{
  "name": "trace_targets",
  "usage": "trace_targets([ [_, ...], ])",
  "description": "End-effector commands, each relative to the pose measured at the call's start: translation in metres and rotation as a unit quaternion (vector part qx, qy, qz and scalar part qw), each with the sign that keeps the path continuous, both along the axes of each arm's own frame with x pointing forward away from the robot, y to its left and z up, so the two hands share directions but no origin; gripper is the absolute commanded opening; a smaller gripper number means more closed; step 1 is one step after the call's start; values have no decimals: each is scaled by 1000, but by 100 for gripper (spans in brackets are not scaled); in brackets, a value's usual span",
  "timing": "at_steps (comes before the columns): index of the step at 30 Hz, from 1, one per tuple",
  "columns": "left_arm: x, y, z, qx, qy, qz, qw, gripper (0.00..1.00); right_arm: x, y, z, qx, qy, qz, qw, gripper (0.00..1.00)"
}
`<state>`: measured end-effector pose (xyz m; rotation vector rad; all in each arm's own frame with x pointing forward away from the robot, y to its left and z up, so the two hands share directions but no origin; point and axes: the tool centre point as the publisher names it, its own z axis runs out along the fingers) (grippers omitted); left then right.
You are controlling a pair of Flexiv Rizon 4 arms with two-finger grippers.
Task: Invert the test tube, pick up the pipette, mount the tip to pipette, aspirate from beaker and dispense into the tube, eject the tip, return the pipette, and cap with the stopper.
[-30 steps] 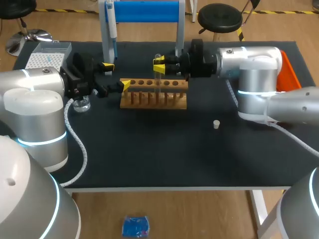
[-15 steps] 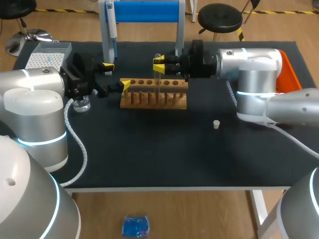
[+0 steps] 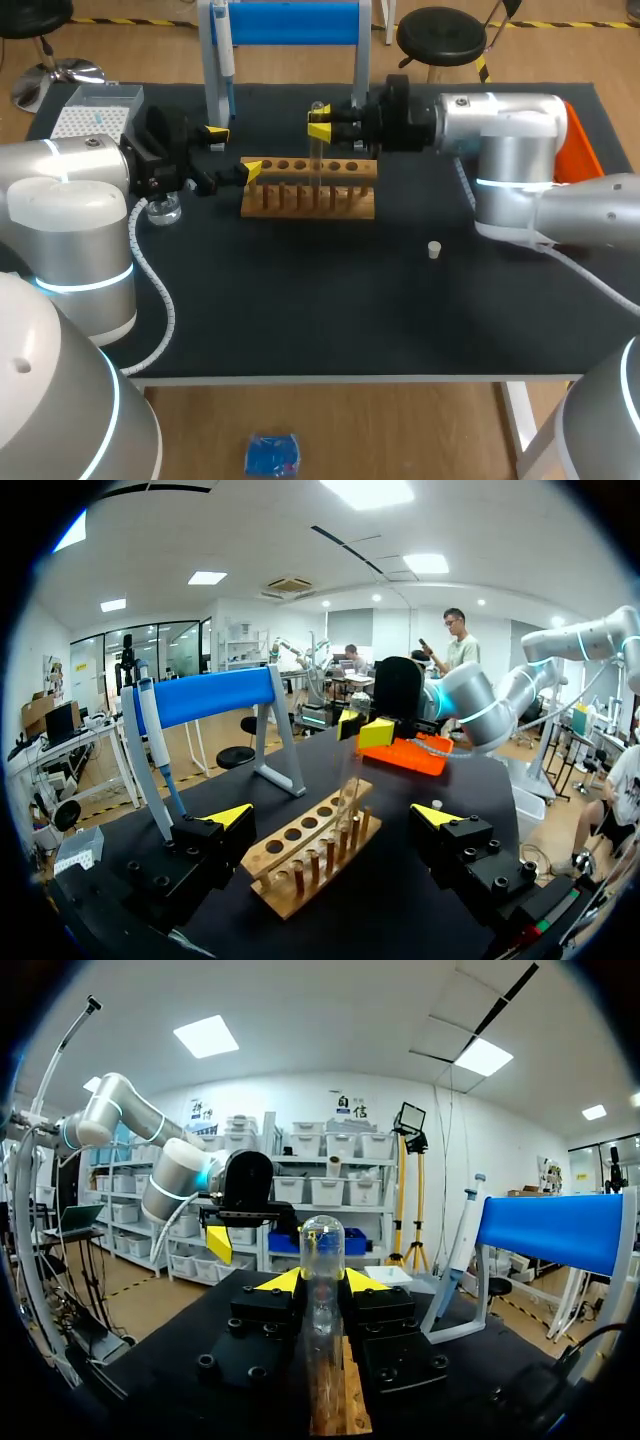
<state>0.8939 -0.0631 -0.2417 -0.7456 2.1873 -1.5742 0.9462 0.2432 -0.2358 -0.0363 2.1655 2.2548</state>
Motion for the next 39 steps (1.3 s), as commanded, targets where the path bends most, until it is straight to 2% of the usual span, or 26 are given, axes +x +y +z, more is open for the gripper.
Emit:
trace_targets([
  [1, -1, -1, -2, -2, -3, 2, 1000, 100, -3, -3, 7, 4, 3, 3, 1000, 0],
  [14, -1, -1, -2, -2, -3, 2, 1000, 100, -6, -6, 17, -1, -6, 1, 1000, 0],
  [25, -1, -1, -2, -2, -3, 2, 1000, 100, -10, -8, 33, -13, 0, 3, 1000, 0],
  [29, -1, -1, -2, -2, -3, 2, 1000, 100, -13, -10, 39, -22, 8, 1, 1000, 0],
  [35, -1, -1, -2, -2, -3, 2, 1000, 100, -20, -16, 51, -26, 39, -4, 999, 0],
  [39, -1, -1, -2, -2, -3, 2, 1000, 100, -20, -16, 51, -26, 39, -4, 999, 0],
])
